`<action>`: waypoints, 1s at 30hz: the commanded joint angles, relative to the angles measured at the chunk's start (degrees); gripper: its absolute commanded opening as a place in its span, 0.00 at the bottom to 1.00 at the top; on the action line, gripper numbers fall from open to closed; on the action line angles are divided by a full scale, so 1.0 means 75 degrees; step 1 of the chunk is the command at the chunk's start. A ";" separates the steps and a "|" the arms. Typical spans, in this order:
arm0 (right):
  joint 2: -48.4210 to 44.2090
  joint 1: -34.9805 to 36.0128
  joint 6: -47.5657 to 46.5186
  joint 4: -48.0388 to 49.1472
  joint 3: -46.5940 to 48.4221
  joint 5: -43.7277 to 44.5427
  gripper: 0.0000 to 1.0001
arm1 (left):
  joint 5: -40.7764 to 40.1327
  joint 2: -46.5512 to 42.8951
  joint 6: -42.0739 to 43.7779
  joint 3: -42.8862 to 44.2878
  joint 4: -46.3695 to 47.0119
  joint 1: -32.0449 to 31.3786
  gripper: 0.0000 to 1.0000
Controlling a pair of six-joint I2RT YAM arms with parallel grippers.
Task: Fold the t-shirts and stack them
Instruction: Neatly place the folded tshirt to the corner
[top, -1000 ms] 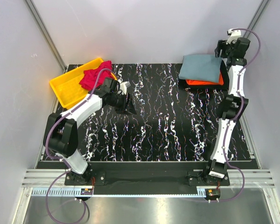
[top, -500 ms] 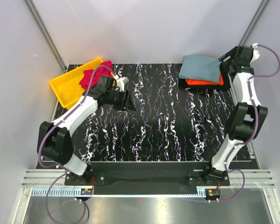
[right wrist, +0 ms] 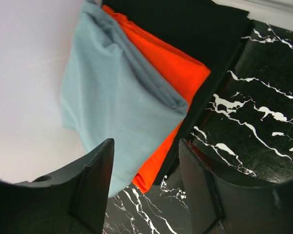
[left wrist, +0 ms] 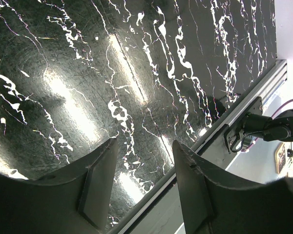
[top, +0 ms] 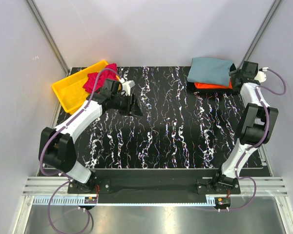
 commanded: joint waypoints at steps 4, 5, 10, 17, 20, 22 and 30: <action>0.0553 -0.0109 0.0943 0.0709 -0.0191 -0.0379 0.58 | 0.0269 -0.0095 -0.0067 0.0057 0.0278 -0.0026 0.54; 0.0681 -0.0109 0.0990 0.0756 -0.0202 -0.0391 0.58 | 0.0269 -0.0095 -0.0067 0.0057 0.0278 -0.0026 0.54; 0.0905 -0.0109 0.1201 0.1213 -0.0413 -0.0462 0.58 | 0.0281 -0.0083 -0.0079 0.0056 0.0278 -0.0014 0.55; 0.1186 -0.0109 0.1213 0.1799 -0.0600 -0.0380 0.58 | 0.0246 -0.0048 -0.0079 0.0057 0.0278 -0.0025 0.55; 0.1187 -0.0109 0.1096 0.2244 -0.0694 -0.0263 0.53 | 0.0257 -0.0013 -0.0079 0.0057 0.0278 -0.0026 0.55; 0.1198 -0.0109 0.0956 0.2373 -0.0694 -0.0216 0.44 | 0.0269 -0.0001 -0.0079 0.0057 0.0278 -0.0014 0.55; 0.1175 -0.0109 0.0803 0.2619 -0.0706 -0.0228 0.15 | 0.0281 0.0023 -0.0091 0.0057 0.0290 -0.0014 0.55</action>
